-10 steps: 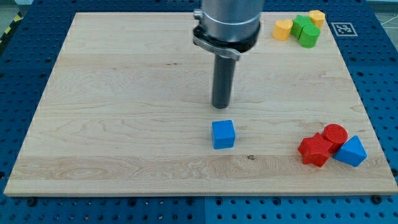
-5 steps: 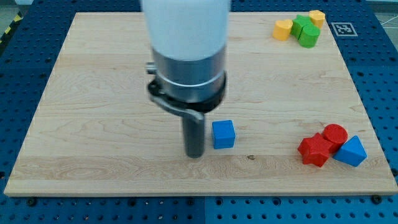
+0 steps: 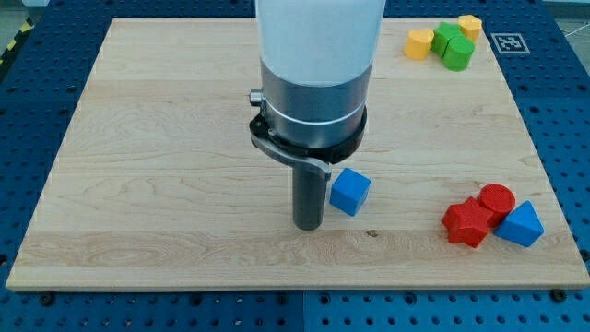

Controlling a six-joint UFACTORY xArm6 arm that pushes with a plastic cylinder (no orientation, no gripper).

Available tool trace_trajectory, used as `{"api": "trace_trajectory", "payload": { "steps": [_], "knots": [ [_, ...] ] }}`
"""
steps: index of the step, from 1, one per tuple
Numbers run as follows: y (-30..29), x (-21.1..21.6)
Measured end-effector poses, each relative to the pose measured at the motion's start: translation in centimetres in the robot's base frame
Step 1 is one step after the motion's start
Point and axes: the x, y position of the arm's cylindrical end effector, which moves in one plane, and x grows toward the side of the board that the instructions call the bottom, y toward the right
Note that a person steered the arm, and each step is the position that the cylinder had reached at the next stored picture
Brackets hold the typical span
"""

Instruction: Push the blue cube to the red circle

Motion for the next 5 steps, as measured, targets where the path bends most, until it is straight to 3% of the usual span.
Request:
{"api": "trace_trajectory", "payload": {
  "steps": [2,5],
  "knots": [
    [1.6,-0.7],
    [10.2,-1.9]
  ]
}}
